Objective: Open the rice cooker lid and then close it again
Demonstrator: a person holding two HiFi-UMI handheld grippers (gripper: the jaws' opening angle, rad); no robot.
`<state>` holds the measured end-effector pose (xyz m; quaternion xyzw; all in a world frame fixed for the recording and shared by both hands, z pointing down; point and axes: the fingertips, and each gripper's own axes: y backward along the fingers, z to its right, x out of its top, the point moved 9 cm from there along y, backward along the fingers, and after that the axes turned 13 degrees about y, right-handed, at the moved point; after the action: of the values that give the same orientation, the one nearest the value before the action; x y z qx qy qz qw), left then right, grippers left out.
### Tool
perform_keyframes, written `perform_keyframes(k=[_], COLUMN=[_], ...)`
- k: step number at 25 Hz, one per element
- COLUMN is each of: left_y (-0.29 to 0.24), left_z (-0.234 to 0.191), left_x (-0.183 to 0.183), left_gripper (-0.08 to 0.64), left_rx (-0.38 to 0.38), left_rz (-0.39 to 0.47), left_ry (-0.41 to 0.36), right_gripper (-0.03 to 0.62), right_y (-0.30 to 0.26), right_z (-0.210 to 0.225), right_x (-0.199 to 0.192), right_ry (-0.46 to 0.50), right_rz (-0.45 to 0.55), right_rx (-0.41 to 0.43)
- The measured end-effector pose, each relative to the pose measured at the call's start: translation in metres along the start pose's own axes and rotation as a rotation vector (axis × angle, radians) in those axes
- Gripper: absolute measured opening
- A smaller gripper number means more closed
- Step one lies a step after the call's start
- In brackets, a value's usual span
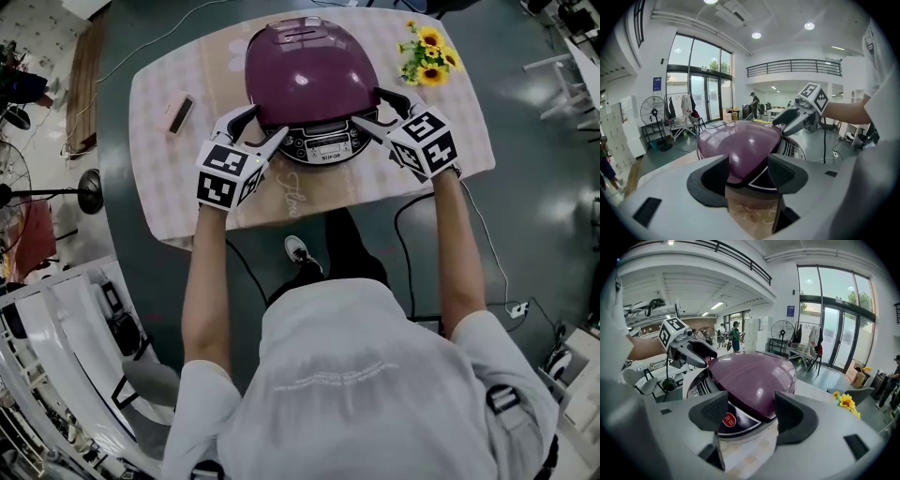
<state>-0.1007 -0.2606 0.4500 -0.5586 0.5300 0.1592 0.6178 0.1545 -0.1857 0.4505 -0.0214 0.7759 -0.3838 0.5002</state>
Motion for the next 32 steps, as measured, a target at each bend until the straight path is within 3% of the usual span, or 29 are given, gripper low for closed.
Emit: perform_keyframes(k=[4,9,13,19,25,32], left_y=[-0.003,-0.001,-0.002,-0.002,-0.001,-0.002], left_z=[-0.001,-0.006,-0.008,-0.008,-0.005,-0.005], left_x=[-0.006,-0.01,-0.011,-0.011,-0.012,-0.014], left_gripper=[0.273,0.266,0.238,0.21,0.21,0.21], left_rx=[-0.005,-0.019,-0.004,0.03,0.054,0.053], left_rz=[0.001,0.077,0.099,0.103,0.13,0.113], left_ry=[0.042,0.157,0.205,0.207,0.207,0.185], right_gripper=[0.305,0.305,0.305,0.305,0.304,0.278], right_y=[-0.004,-0.004,-0.004,-0.004,0.0,-0.003], right_z=[-0.002,-0.002,-0.002,-0.002,0.0,-0.003], right_x=[-0.005,-0.008,-0.009,-0.01,-0.015,-0.013], right_ry=[-0.016,-0.046,-0.04,-0.065,-0.188,-0.244], right_rz=[-0.005,0.021,0.023,0.049,0.14,0.118], right_rx=[0.005,0.002,-0.002,0.0,-0.013,-0.081])
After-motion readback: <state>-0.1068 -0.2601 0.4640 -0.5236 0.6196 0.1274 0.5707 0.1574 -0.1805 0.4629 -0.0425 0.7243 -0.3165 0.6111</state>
